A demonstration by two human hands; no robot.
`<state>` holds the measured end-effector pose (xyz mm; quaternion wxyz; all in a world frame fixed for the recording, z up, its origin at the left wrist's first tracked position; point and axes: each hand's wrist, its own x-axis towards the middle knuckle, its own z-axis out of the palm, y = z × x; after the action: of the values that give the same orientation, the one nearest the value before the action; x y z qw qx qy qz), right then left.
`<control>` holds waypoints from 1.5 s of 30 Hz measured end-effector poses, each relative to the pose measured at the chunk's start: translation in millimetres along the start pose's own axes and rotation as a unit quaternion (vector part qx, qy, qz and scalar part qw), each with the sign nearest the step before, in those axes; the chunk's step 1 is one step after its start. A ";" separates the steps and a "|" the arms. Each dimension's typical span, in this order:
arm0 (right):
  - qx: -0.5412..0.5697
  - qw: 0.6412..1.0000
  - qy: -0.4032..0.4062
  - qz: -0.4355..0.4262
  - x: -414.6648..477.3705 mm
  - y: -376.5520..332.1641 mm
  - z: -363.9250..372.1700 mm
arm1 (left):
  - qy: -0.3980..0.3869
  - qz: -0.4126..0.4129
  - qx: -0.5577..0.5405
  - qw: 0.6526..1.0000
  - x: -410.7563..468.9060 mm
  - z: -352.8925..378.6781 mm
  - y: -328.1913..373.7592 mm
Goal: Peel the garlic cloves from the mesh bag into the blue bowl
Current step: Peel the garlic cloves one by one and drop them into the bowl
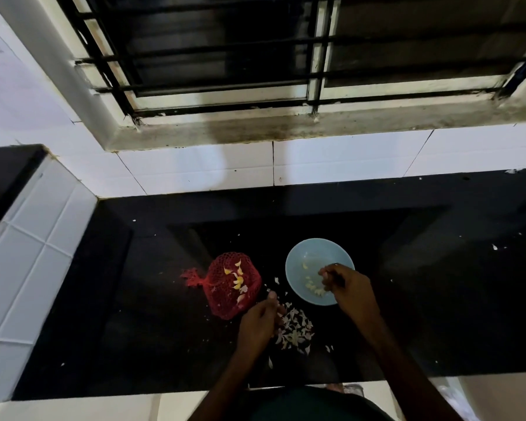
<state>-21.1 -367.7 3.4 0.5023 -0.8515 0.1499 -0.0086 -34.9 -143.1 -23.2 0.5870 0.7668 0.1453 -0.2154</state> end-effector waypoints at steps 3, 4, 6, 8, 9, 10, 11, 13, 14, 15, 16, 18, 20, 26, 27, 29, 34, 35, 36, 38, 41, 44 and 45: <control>0.001 1.000 0.009 0.012 -13.4 0.2 -1.2 | 0.006 -0.001 0.055 0.998 4.2 -7.0 -7.6; -0.017 1.000 0.004 0.005 -18.7 1.2 0.7 | -0.001 0.020 0.093 0.995 7.2 -9.8 -12.6; -0.053 0.998 -0.027 -0.010 -27.7 5.6 8.8 | -0.009 0.061 0.173 0.983 11.9 -17.1 -22.3; -0.091 0.992 -0.070 -0.049 -32.3 6.7 22.8 | -0.012 0.082 0.195 0.977 10.3 -24.4 -24.5; -0.113 0.986 -0.091 -0.082 -32.3 6.4 31.6 | -0.014 0.088 0.199 0.976 8.7 -28.0 -23.8; -0.133 0.979 -0.112 -0.110 -31.5 3.5 42.0 | -0.013 0.097 0.201 0.975 8.0 -32.7 -24.6; -0.145 0.972 -0.133 -0.130 -29.3 -1.5 51.8 | -0.012 0.102 0.207 0.973 6.3 -36.0 -24.0; -0.165 0.960 -0.168 -0.154 -22.6 -20.1 73.3 | 0.001 0.098 0.194 0.976 4.6 -44.4 -26.2; -0.170 0.955 -0.178 -0.164 -17.3 -32.3 83.7 | 0.007 0.087 0.178 0.980 4.3 -48.1 -26.7; -0.172 0.952 -0.182 -0.175 -11.1 -44.4 95.9 | 0.015 0.074 0.166 0.983 3.4 -53.3 -27.5; -0.177 0.950 -0.183 -0.182 -3.5 -54.8 107.1 | 0.027 0.066 0.161 0.984 3.3 -57.7 -28.3; -0.188 0.946 -0.188 -0.186 12.8 -70.8 129.4 | 0.055 0.060 0.163 0.983 4.9 -67.5 -32.4; -0.223 0.935 -0.193 -0.197 25.4 -78.2 150.6 | 0.074 0.054 0.167 0.982 6.5 -76.0 -36.2; -0.356 0.879 -0.234 -0.214 37.9 -66.3 189.7 | 0.074 0.042 0.139 0.987 3.4 -86.7 -40.8; -0.364 0.875 -0.236 -0.214 39.0 -64.8 191.1 | 0.073 0.038 0.141 0.987 3.3 -88.5 -41.4; -0.384 0.866 -0.237 -0.217 39.6 -67.1 194.0 | 0.071 0.031 0.147 0.986 4.4 -93.7 -43.6; -0.342 0.895 -0.192 -0.211 32.3 -71.8 188.4 | 0.069 0.037 0.141 0.987 8.1 -99.4 -41.0; -0.310 0.911 -0.177 -0.204 30.8 -71.8 184.7 | 0.067 0.042 0.136 0.987 9.5 -99.4 -40.7; -0.277 0.926 -0.164 -0.195 29.6 -71.3 180.5 | 0.065 0.042 0.134 0.988 10.5 -99.5 -40.7; -0.224 0.949 -0.130 -0.180 27.5 -69.5 167.2 | 0.055 0.049 0.138 0.988 12.8 -95.7 -40.0; -0.147 0.968 -0.109 -0.169 20.9 -66.2 153.0 | 0.054 0.045 0.137 0.988 13.0 -92.9 -40.3; -0.137 0.971 -0.099 -0.170 15.6 -54.7 143.7 | 0.044 0.053 0.145 0.987 10.4 -86.7 -39.2; -0.136 0.973 -0.097 -0.162 13.8 -51.6 139.6 | 0.042 0.058 0.146 0.987 9.2 -84.0 -38.1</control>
<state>27.9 -229.1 -23.3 0.3861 -0.9215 -0.0394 0.0133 -31.6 -52.4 -41.4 0.4737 0.8597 0.0920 -0.1675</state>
